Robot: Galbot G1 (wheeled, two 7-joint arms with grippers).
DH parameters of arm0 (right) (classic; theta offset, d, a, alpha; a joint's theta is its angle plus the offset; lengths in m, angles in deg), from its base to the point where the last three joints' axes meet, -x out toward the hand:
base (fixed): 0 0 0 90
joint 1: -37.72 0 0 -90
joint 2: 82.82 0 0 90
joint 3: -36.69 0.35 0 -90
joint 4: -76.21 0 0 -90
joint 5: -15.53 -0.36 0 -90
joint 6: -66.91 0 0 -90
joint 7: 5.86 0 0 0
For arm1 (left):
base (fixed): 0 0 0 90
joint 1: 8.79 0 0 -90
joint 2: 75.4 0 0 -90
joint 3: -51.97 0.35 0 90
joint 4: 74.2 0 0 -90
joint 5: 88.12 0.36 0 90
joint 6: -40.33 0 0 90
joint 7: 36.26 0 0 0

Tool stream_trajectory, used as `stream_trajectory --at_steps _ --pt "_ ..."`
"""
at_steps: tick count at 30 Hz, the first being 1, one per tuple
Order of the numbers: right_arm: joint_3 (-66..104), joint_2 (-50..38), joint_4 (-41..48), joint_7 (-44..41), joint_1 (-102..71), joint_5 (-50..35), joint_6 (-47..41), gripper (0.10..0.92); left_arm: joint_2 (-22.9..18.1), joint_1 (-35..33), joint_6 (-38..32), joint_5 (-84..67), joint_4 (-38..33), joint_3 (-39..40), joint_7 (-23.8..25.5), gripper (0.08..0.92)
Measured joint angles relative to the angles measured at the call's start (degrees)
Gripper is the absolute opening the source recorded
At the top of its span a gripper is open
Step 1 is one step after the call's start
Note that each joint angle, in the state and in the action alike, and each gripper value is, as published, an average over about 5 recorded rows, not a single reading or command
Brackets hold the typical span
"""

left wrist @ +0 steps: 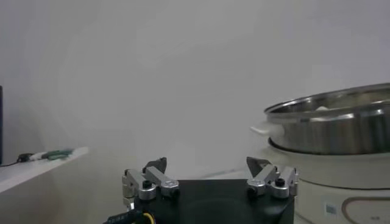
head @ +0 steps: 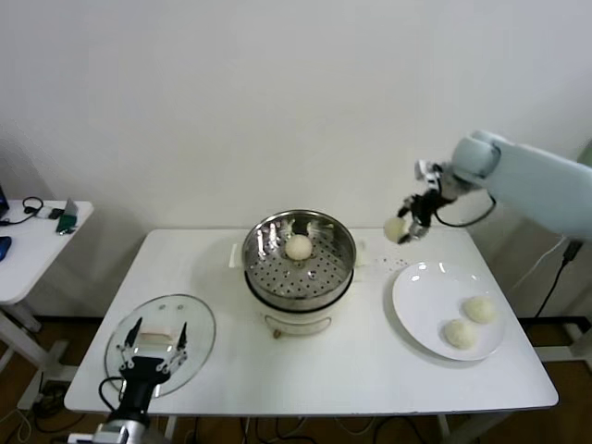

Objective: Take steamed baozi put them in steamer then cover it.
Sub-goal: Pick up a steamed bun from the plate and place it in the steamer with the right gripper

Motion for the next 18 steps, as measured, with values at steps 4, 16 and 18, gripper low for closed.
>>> stream_trajectory --at_steps 4,16,18 --pt "-2.5 4.8 -0.2 1.2 2.4 -5.0 -1.0 0.704 0.2 -0.2 -0.1 0.0 -0.8 0.5 0.0 0.823" --pt "-6.1 18.8 1.2 4.8 1.3 -12.3 -3.2 0.712 0.8 -0.9 -0.6 -0.4 -2.0 0.4 0.0 0.823" --pt "-6.5 20.5 1.6 5.2 0.4 -12.5 -3.3 0.712 1.1 -1.2 -0.8 -0.7 -2.0 0.2 0.0 0.823"
